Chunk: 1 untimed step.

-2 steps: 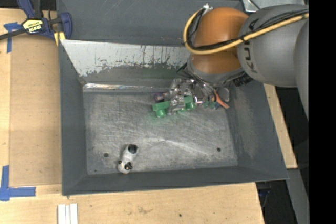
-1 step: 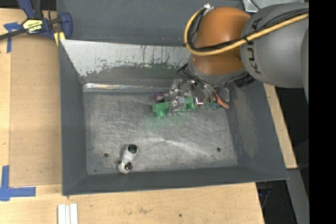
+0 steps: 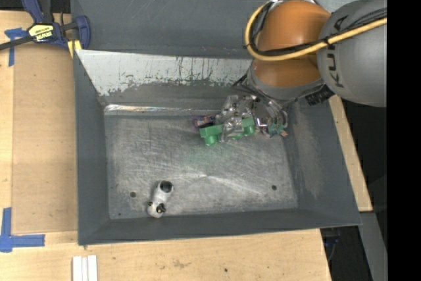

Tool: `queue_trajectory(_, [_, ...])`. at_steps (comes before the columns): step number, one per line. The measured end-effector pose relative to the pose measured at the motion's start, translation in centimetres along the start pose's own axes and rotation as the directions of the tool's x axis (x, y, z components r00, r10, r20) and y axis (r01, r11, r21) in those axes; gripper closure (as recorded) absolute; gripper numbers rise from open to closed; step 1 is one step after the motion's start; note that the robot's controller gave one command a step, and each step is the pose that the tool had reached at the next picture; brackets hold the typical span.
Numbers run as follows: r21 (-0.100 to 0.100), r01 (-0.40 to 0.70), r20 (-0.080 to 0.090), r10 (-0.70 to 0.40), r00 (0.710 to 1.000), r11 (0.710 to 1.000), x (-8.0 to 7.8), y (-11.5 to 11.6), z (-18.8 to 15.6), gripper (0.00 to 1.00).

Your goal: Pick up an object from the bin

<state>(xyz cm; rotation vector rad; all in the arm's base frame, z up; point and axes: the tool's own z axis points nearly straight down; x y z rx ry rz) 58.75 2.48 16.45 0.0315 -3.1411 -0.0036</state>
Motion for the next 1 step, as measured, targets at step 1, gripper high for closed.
queue_trajectory(1, [0.003, -0.008, -0.001, 0.008, 1.0, 1.0, 2.73, -1.25, -3.85, 1.0])
